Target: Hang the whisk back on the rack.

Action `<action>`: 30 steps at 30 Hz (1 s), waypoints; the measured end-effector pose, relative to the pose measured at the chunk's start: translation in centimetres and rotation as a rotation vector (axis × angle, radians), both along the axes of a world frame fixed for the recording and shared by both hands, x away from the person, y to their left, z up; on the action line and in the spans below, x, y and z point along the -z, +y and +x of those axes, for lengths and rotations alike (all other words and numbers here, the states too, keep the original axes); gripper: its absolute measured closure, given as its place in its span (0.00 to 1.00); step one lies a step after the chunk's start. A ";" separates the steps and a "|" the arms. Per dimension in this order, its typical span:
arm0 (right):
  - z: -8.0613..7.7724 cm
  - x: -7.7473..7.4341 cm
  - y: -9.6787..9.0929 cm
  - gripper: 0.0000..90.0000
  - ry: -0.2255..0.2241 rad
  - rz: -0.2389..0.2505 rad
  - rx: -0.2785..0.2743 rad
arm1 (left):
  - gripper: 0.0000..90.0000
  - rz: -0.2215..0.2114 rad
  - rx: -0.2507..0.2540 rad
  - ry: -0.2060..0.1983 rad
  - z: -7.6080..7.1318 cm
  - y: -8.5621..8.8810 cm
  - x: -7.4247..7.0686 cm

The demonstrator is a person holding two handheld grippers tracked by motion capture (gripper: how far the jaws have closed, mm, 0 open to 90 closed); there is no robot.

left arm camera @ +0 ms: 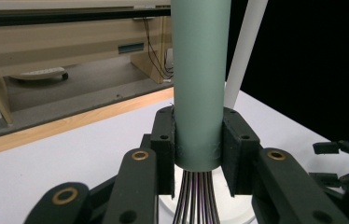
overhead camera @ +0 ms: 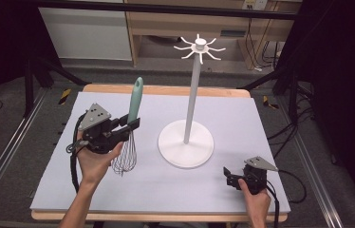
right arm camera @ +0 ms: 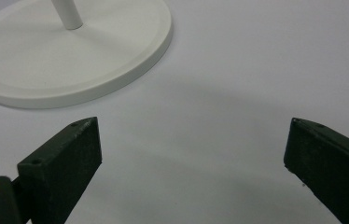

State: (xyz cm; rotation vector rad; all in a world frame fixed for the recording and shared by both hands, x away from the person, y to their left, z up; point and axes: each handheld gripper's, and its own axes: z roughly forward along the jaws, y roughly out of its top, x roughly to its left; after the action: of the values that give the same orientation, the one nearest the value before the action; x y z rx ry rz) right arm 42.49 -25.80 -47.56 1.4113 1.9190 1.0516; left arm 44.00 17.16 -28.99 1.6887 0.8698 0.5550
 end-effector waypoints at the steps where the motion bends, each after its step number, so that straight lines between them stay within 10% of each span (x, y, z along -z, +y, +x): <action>1: 0.0 0.0 0.0 0.05 0.001 0.000 0.001 | 0.76 -0.003 0.002 -0.001 0.0 -0.1 -0.1; 30: 0.0 0.0 -0.1 0.05 0.000 0.001 -0.001 | 0.76 0.007 0.054 -0.092 -0.3 -2.9 -4.4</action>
State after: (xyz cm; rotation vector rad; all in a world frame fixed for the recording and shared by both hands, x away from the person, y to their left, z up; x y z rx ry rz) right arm 42.54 -25.88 -47.59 1.4116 1.9199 1.0530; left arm 43.68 14.28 -24.58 1.6746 0.7553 0.5947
